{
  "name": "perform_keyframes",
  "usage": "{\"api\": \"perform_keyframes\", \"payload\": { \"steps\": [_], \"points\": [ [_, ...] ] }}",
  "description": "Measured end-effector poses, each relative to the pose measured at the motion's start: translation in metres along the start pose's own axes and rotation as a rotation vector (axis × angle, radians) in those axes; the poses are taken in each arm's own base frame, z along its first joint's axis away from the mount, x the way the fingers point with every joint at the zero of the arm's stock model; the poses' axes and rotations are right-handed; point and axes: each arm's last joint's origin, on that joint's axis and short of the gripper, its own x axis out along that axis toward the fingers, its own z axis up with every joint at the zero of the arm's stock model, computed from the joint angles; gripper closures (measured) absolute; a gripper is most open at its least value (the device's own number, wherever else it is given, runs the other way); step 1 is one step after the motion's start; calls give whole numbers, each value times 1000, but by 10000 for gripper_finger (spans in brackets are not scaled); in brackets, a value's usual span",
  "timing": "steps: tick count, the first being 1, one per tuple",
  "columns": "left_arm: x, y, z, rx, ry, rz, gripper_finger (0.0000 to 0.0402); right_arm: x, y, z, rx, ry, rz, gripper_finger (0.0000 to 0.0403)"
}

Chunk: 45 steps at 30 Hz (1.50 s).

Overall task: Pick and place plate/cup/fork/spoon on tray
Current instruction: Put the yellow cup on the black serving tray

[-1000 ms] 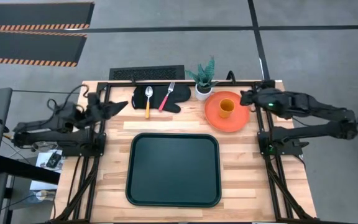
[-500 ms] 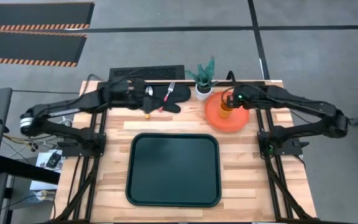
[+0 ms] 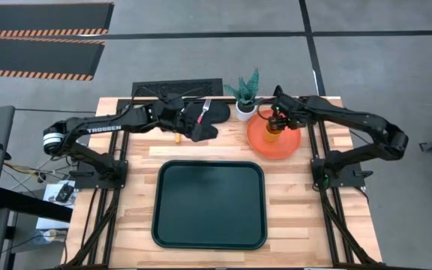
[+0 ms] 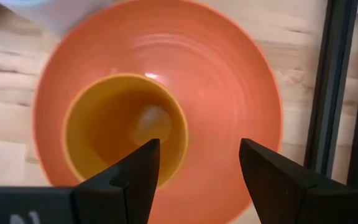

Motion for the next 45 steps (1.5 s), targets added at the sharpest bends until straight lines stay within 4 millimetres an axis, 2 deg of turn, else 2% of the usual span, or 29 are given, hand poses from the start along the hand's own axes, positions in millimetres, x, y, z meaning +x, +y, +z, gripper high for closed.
{"api": "perform_keyframes", "payload": {
  "steps": [7,17,25,35,37,42,45],
  "points": [
    [0,-2,2,11,-20,-18,145,17,1,5,-30,57,-38,159],
    [0,-1,3,13,-41,8,145,27,12,11,-46,60,50,167],
    [0,-1,3,12,-45,13,145,27,10,11,-54,68,36,237],
    [0,-1,3,12,-47,15,145,29,4,16,-56,71,23,384],
    [0,-1,3,12,-46,15,145,29,3,16,-61,69,24,393],
    [0,-1,2,12,-39,8,145,29,4,16,-69,69,24,386],
    [0,-2,1,13,-7,-24,145,22,4,18,-84,59,35,397]
  ]
}}
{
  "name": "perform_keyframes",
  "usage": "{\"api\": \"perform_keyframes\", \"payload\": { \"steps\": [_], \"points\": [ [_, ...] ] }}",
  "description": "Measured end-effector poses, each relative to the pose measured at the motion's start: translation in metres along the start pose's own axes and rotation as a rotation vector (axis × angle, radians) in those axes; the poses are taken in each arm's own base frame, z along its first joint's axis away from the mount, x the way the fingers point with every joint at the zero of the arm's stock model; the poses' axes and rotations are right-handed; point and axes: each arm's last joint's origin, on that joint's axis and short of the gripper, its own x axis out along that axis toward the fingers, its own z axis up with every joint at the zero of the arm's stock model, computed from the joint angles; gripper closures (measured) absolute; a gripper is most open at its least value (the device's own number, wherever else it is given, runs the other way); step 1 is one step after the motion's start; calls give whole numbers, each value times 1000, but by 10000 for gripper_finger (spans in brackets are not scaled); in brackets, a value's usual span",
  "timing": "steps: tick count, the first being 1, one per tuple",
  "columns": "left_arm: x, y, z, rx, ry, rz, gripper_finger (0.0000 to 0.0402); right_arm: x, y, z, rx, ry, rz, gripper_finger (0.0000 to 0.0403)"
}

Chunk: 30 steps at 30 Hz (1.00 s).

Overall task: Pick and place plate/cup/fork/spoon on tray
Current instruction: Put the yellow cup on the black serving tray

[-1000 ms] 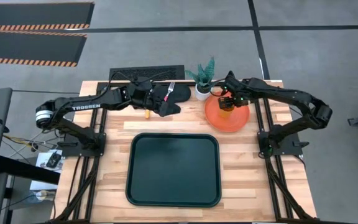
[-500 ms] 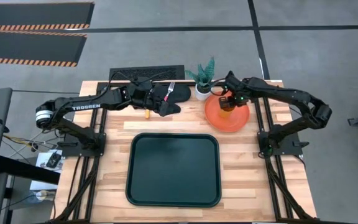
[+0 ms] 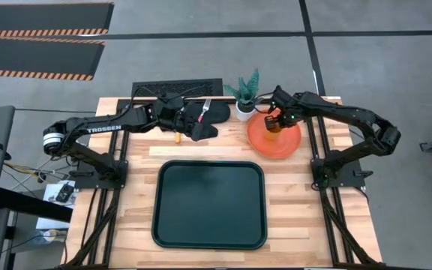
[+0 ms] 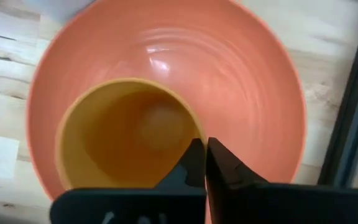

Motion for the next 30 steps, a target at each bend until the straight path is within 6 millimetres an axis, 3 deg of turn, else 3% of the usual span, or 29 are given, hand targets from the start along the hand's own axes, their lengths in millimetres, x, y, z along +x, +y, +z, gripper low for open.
{"api": "perform_keyframes", "payload": {
  "steps": [4,9,15,22,30],
  "points": [
    [0,-2,-2,0,74,-75,145,-21,3,5,-10,-41,48,394],
    [-4,-7,-5,1,161,-174,145,-62,14,7,-43,-97,182,399],
    [-21,-19,-4,35,147,-225,145,-101,48,-17,-134,-113,359,400],
    [-46,-31,-2,75,45,-199,145,-110,94,-68,-258,-29,436,397],
    [-47,-27,-5,51,42,-122,145,-99,128,-117,-363,34,387,395]
  ]
}}
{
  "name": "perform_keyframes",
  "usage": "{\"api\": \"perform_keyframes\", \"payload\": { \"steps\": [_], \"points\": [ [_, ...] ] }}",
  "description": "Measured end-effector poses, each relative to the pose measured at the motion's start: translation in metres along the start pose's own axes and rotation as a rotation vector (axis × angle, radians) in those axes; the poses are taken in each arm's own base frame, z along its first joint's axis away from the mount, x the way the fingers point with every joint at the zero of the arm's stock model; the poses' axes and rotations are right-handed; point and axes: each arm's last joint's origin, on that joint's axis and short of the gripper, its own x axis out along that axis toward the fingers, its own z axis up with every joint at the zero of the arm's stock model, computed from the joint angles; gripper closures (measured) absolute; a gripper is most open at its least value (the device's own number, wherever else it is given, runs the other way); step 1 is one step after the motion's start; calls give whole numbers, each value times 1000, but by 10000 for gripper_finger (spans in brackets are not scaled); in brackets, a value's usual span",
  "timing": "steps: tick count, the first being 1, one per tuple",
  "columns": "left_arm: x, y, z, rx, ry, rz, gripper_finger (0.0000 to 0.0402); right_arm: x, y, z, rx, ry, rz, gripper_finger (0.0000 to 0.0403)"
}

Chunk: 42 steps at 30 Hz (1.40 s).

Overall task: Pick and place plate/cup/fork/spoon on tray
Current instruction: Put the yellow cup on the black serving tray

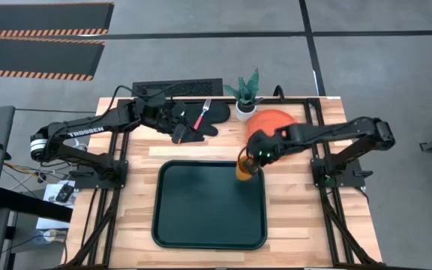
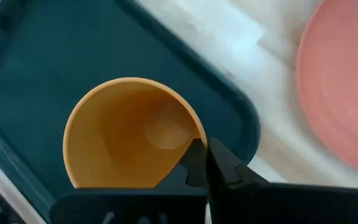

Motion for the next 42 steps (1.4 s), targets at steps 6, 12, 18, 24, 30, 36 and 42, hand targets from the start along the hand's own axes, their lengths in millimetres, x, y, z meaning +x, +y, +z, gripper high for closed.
{"api": "perform_keyframes", "payload": {
  "steps": [6,12,18,24,30,36,42],
  "points": [
    [0,5,-1,-10,-36,95,145,34,15,-11,-71,58,-87,395],
    [0,8,-4,-6,-18,116,145,65,21,-10,-119,89,-136,395],
    [1,11,-7,-21,-8,156,145,71,26,-3,-161,40,-96,392],
    [1,12,-10,-29,-4,197,145,66,25,0,-165,24,-78,352],
    [4,10,-13,-2,-9,222,145,64,25,0,-180,20,-69,277],
    [19,12,-17,14,14,227,145,47,21,1,-179,-2,-45,215],
    [60,33,-23,7,103,226,145,-5,4,-2,-110,-94,-13,192]
  ]
}}
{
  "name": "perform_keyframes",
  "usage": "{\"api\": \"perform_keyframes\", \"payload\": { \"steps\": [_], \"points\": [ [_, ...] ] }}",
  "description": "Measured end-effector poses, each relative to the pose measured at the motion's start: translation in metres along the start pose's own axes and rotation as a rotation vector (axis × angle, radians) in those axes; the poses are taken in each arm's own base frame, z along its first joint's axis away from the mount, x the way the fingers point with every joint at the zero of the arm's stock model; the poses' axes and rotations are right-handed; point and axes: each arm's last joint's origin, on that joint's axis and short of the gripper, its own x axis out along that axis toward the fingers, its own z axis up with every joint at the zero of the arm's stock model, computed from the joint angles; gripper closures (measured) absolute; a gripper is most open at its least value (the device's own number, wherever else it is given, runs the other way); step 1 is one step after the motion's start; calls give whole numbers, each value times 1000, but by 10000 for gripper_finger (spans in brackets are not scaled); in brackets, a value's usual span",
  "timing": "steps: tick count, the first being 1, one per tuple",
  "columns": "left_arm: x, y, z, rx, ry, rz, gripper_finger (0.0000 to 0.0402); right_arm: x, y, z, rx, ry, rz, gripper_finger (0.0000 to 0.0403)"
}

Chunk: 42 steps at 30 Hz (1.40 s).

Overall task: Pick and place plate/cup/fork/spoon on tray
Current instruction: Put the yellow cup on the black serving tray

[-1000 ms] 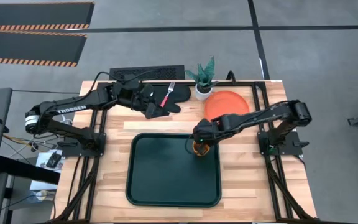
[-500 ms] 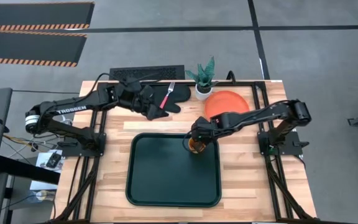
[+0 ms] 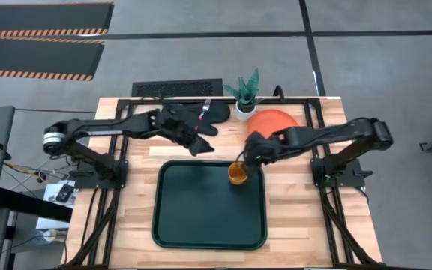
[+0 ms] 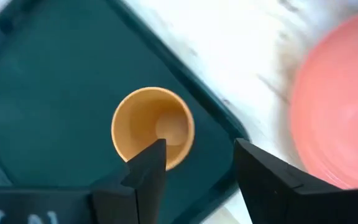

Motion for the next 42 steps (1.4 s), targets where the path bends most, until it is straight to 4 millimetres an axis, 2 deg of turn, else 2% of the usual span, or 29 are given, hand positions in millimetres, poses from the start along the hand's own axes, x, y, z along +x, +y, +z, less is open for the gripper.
{"api": "perform_keyframes", "payload": {
  "steps": [3,7,10,14,20,26,38,42],
  "points": [
    [23,10,1,13,46,17,145,-22,-9,-3,37,-52,-4,191],
    [52,20,1,39,111,54,145,-39,-18,-9,71,-111,-45,198],
    [72,22,1,66,150,59,145,-43,-20,-12,81,-129,-62,203],
    [89,16,2,119,175,50,145,-42,-20,-12,80,-123,-75,208],
    [100,8,1,217,175,110,145,-32,-15,-13,61,-97,-107,208],
    [102,8,0,236,161,153,145,-25,-12,-15,48,-78,-121,210],
    [109,-1,-8,315,100,212,145,-26,-12,-15,49,-77,-120,221],
    [115,2,-13,312,124,220,145,-26,-12,-15,49,-77,-120,221]
  ]
}}
